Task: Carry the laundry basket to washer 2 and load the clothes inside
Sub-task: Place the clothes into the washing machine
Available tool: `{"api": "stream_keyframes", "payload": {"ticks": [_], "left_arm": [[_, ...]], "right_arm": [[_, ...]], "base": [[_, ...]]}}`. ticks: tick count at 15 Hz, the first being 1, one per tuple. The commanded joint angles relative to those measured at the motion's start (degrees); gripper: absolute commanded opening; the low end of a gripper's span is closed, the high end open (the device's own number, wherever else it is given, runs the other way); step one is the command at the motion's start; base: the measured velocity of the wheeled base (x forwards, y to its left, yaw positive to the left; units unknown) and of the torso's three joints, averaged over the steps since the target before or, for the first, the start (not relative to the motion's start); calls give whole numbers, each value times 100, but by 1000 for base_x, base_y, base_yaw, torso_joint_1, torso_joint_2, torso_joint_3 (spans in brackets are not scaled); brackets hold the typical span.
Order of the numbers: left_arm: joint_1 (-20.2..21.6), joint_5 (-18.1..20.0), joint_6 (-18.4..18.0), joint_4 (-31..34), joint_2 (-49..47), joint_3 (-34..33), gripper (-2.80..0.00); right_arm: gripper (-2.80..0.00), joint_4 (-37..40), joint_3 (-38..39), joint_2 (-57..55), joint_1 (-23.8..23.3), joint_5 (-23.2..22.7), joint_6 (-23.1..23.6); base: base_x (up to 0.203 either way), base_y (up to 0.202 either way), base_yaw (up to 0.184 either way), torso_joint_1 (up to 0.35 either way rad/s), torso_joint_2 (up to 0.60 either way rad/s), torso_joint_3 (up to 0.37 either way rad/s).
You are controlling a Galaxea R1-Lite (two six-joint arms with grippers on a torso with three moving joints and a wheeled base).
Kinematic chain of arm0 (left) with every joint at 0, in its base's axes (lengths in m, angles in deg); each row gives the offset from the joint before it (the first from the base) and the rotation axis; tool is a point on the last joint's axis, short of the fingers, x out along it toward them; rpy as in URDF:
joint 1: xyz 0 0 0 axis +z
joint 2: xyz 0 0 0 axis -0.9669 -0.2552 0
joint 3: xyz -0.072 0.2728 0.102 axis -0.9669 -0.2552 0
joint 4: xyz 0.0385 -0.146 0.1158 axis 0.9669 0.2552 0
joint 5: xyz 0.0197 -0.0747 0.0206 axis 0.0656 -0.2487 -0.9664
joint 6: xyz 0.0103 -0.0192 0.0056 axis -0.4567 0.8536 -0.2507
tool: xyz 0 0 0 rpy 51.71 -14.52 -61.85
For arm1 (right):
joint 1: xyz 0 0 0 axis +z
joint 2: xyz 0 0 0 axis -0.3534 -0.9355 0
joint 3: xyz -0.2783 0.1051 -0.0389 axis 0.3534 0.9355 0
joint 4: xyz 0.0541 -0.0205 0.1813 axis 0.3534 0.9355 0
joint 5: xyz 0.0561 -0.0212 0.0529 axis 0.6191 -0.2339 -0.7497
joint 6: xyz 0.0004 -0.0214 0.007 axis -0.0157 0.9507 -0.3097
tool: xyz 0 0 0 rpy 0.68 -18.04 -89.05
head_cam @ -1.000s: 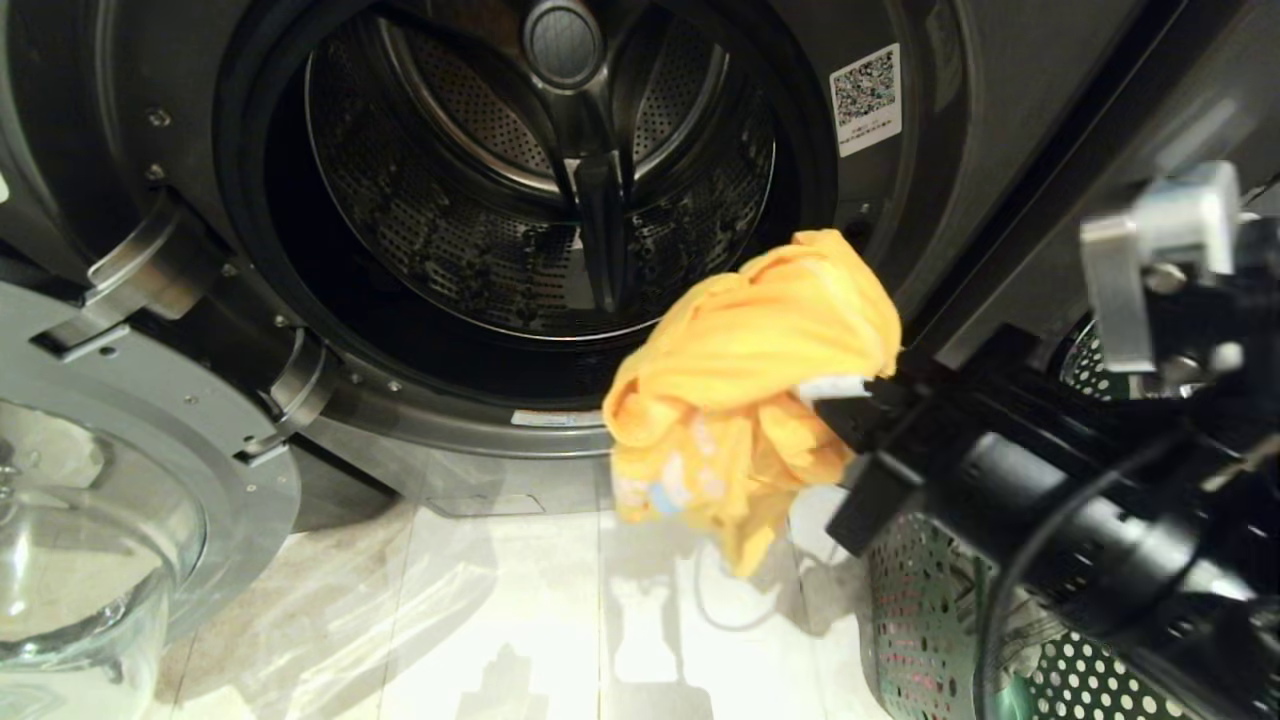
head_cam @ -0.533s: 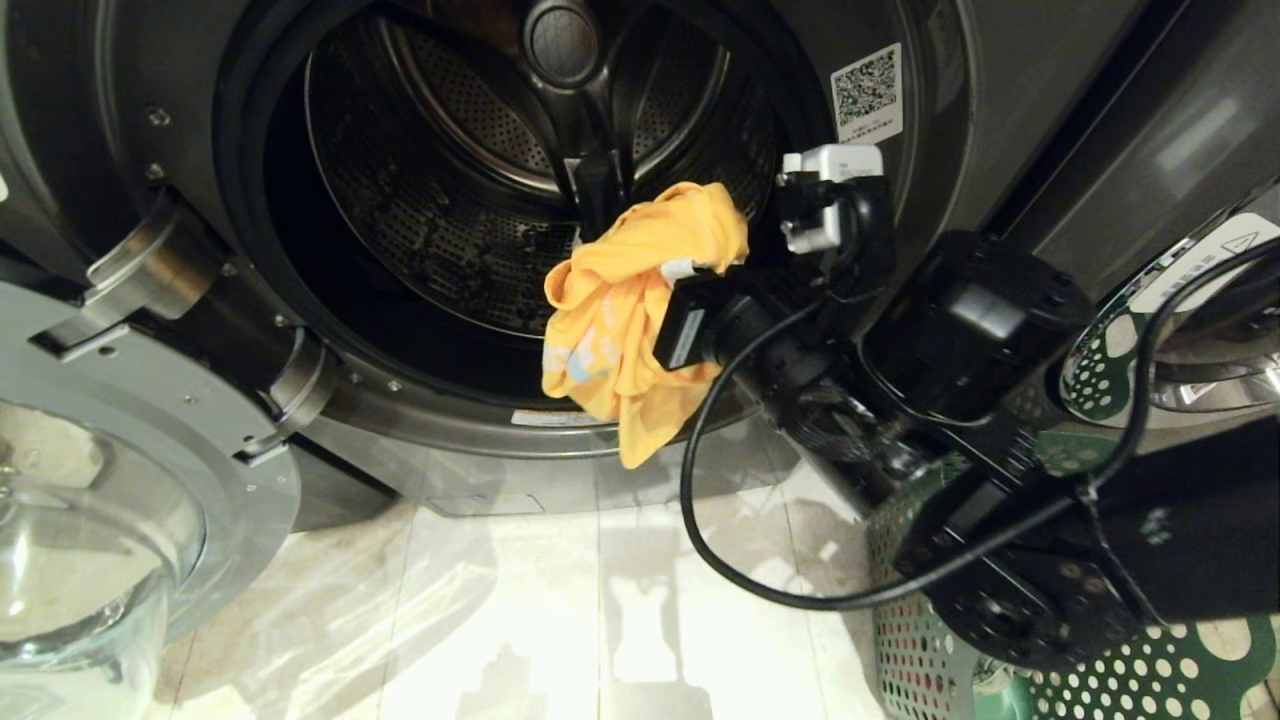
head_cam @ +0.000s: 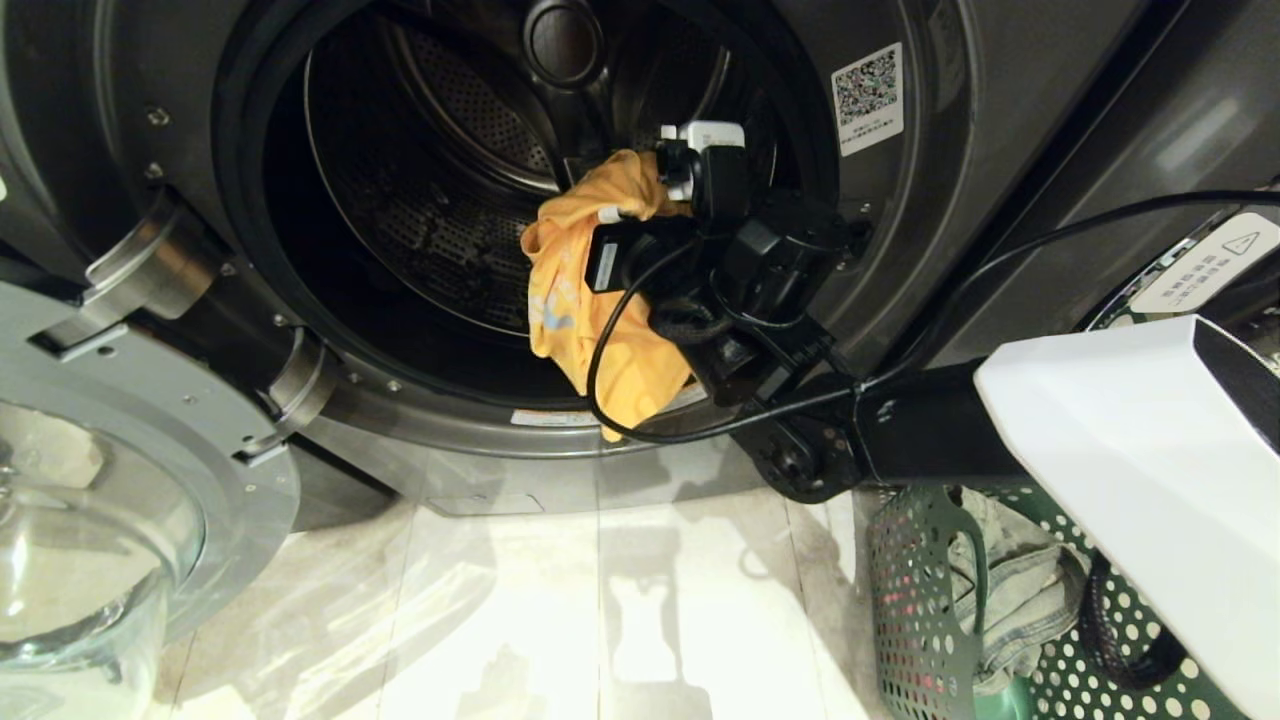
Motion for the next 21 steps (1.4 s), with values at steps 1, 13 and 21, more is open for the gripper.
{"api": "stream_keyframes", "payload": {"ticks": [1, 13, 21], "left_arm": [[1, -5, 0, -2, -9, -35, -280], [0, -4, 0, -2, -9, -35, -280], [1, -5, 0, -2, -9, -35, -280]], "right_arm": [[-280, 78, -805, -450, -57, 12, 58], [-280, 410, -923, -1042, -208, 63, 708], [0, 610, -993, -925, -317, 69, 706]], "base": [[0, 0, 0, 0, 0, 0], [0, 0, 0, 0, 0, 0], [0, 0, 0, 0, 0, 0]]}}
